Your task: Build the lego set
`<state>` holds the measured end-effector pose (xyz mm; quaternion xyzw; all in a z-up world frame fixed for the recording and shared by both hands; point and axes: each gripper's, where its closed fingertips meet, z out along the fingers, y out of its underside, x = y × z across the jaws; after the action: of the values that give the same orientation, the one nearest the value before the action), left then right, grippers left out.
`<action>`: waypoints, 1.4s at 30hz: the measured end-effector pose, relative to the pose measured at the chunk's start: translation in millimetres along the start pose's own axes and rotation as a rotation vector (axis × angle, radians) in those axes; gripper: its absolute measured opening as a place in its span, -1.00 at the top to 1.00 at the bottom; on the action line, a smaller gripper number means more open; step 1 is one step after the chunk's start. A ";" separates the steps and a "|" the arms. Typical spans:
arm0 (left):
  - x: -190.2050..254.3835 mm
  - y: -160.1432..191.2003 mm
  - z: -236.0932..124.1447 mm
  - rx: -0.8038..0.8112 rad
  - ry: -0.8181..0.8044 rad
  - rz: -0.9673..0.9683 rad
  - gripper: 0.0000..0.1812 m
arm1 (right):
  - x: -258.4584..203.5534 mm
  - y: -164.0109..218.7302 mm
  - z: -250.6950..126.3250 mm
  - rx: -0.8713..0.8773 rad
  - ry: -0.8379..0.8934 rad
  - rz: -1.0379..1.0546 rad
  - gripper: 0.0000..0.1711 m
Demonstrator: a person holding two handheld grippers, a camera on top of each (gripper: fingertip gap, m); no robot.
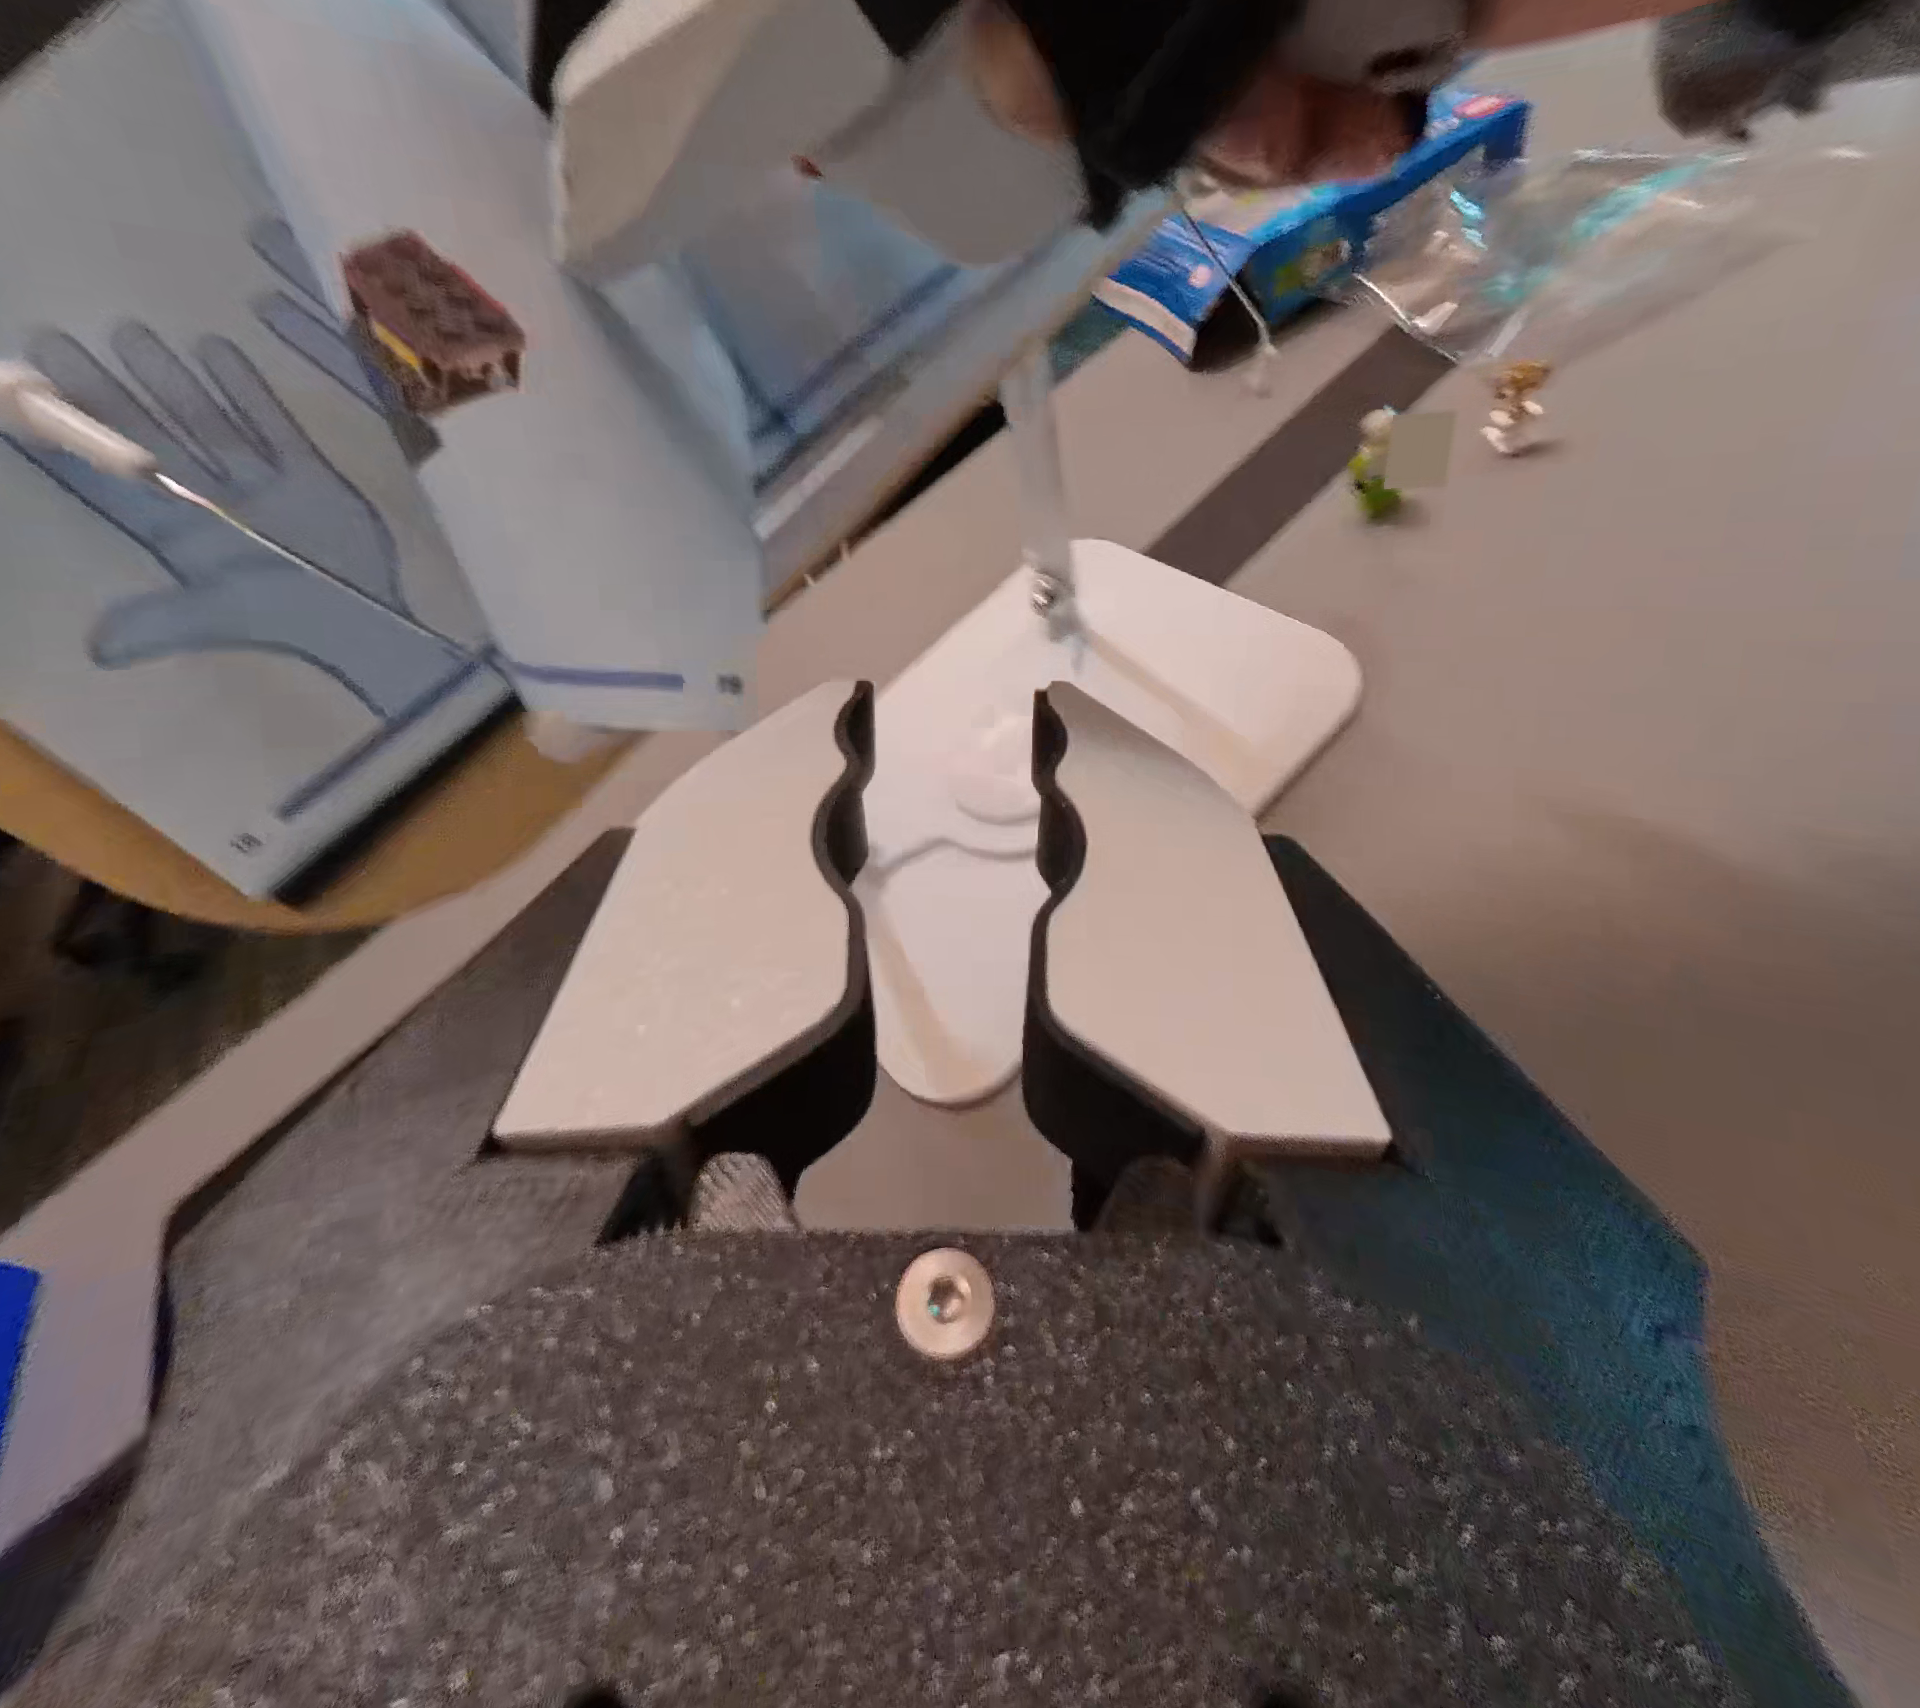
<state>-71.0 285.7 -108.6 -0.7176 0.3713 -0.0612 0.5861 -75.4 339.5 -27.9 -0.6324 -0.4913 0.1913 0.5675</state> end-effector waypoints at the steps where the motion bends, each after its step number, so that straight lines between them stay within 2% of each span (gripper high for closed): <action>1: -6.8 -6.1 3.4 0.015 -0.016 0.011 0.69 | -0.6 -1.9 0.5 0.004 -0.006 0.007 0.58; 4: -19.3 -19.9 7.3 0.038 -0.038 0.006 0.69 | -3.1 -7.7 -0.1 0.026 -0.037 0.044 0.58; 7: -27.8 -25.3 6.1 0.042 -0.066 0.032 0.69 | -7.7 -25.1 -10.4 0.128 -0.123 0.158 0.56; 9: -34.5 -24.5 2.9 0.036 -0.087 0.052 0.69 | -2.5 -31.4 -18.0 0.162 -0.122 0.185 0.58; 13: -54.7 -20.9 -14.2 0.054 -0.127 0.016 0.71 | 5.7 -12.8 -19.9 0.045 0.001 -0.050 0.59; 17: -90.4 -17.1 -42.3 0.116 -0.189 -0.120 0.78 | 5.2 7.4 -14.8 -0.084 0.115 -0.307 0.62; 20: -105.9 -6.2 -44.7 0.084 -0.136 -0.275 0.74 | 0.4 12.2 -5.4 -0.131 0.138 -0.386 0.63; 24: -119.6 -5.4 -43.1 0.091 -0.083 -0.365 0.78 | -9.9 0.7 3.7 -0.118 0.140 -0.447 0.65; 27: -108.0 -4.0 -32.6 0.075 0.074 -0.451 0.79 | -19.6 -5.8 10.7 -0.123 0.134 -0.517 0.67; 29: -96.1 -15.4 -30.4 0.128 0.144 -0.456 0.78 | -26.7 -6.5 14.4 -0.137 0.123 -0.548 0.67; 30: -90.1 -21.5 -30.7 0.149 0.159 -0.432 0.78 | -27.3 -7.2 14.3 -0.136 0.129 -0.555 0.67; 33: -98.1 -17.0 -27.2 0.096 0.038 -0.352 0.77 | -21.9 -5.5 7.7 -0.112 0.140 -0.508 0.68; 39: -100.5 -15.9 -9.3 0.013 0.007 -0.401 0.67 | 5.8 5.5 -13.4 -0.064 0.177 -0.350 0.69; 42: -102.6 -20.3 1.8 -0.030 -0.035 -0.412 0.69 | 9.1 5.3 -15.2 -0.067 0.182 -0.347 0.70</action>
<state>-134.3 350.0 -55.6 -0.7881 0.2072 -0.1617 0.5566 -57.0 339.7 -25.6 -0.5715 -0.5457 0.0166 0.6126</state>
